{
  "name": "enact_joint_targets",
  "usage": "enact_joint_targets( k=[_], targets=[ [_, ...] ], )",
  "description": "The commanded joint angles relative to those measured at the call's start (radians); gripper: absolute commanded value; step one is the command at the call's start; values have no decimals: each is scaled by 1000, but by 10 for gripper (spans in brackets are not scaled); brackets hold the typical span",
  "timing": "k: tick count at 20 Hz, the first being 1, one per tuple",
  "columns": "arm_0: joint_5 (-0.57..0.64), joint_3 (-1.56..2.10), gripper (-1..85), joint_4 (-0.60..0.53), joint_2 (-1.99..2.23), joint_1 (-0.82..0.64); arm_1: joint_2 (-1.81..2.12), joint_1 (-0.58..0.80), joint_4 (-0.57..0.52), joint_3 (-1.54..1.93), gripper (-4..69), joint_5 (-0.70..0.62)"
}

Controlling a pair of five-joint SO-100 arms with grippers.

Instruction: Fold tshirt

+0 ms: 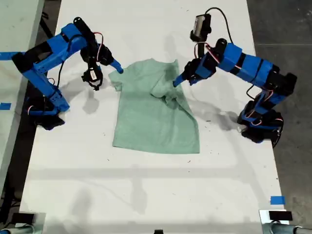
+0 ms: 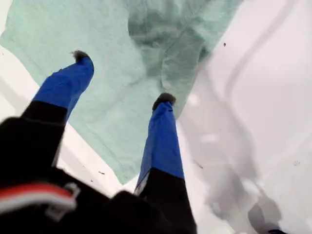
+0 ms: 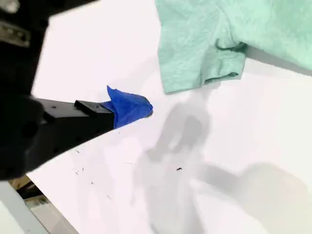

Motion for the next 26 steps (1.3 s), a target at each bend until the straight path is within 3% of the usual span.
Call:
enact_joint_targets(
  k=[1,9,13,15,17,18,26],
  targets=[
    [23,-49,339,-15,-38,-43,152,-14,0,41,243,21],
    [37,-58,346,-225,-360,-106,258,-51,-14,137,247,51],
    [34,-103,341,-268,-522,-141,282,-67,-14,143,247,54],
    [38,-137,261,-264,-583,-156,301,-72,-14,160,245,60],
    [31,-138,62,-265,-589,-160,324,-74,-17,186,244,64],
    [35,-144,27,-265,-588,-156,337,-74,-21,199,244,67],
    [-25,-175,1,-186,-474,-100,399,-78,-55,287,238,92]
  ],
)
